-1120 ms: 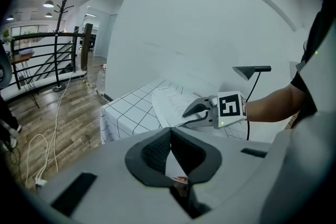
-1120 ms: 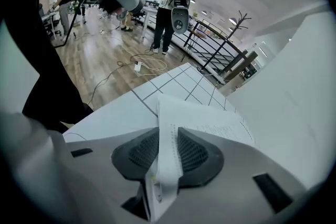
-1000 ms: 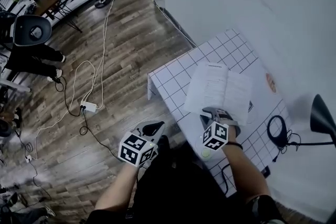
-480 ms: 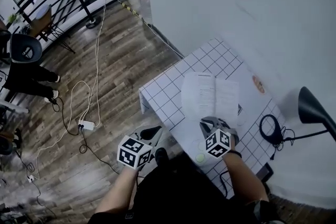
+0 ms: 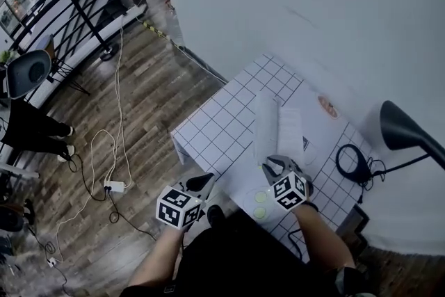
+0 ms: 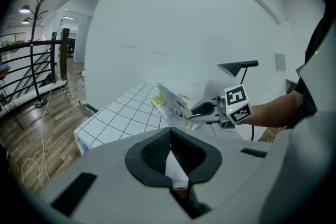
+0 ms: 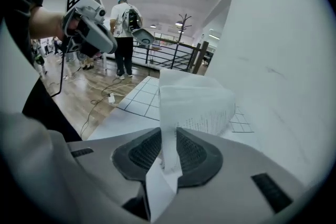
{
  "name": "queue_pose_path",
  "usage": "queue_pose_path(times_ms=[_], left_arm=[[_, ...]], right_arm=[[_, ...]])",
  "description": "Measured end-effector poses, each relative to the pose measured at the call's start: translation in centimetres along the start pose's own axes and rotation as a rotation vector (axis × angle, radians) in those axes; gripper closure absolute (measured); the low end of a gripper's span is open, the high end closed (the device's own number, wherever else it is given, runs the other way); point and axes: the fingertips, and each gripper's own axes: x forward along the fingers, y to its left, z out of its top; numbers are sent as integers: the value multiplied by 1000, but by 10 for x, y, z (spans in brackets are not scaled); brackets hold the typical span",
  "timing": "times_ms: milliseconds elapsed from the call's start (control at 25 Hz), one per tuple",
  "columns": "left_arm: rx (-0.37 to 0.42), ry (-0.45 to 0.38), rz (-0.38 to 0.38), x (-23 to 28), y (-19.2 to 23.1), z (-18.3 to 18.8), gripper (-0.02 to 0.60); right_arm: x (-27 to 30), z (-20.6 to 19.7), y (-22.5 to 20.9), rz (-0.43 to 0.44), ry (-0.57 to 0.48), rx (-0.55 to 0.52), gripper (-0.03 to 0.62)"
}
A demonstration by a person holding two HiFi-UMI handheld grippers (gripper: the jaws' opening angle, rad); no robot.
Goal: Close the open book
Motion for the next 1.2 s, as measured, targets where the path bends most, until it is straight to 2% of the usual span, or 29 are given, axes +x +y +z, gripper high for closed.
queue_pose_path(times_ms=[80, 160, 280, 640, 840, 1000, 1120, 1200], left_arm=[[11, 16, -5, 3, -2, 0, 572], [16, 31, -11, 5, -5, -1, 572], [17, 47, -19, 10, -12, -2, 572], [69, 94, -45, 24, -34, 2, 572], [99, 85, -53, 36, -43, 14, 572], [137, 48, -40, 42, -49, 34, 572], [152, -12, 18, 41, -45, 57, 572], [137, -84, 51, 37, -43, 79, 572]], right_arm=[[-4, -1, -20, -84, -32, 72, 461], [-5, -9, -40, -132, -41, 176, 398], [-8, -22, -55, -127, -48, 286, 398], [-23, -32, -57, -168, -81, 278, 405], [-51, -38, -70, -217, -120, 273, 436], [-83, -41, -77, -268, -144, 221, 474], [-109, -38, -82, -300, -197, 260, 487], [-126, -33, -86, -316, -239, 298, 523]])
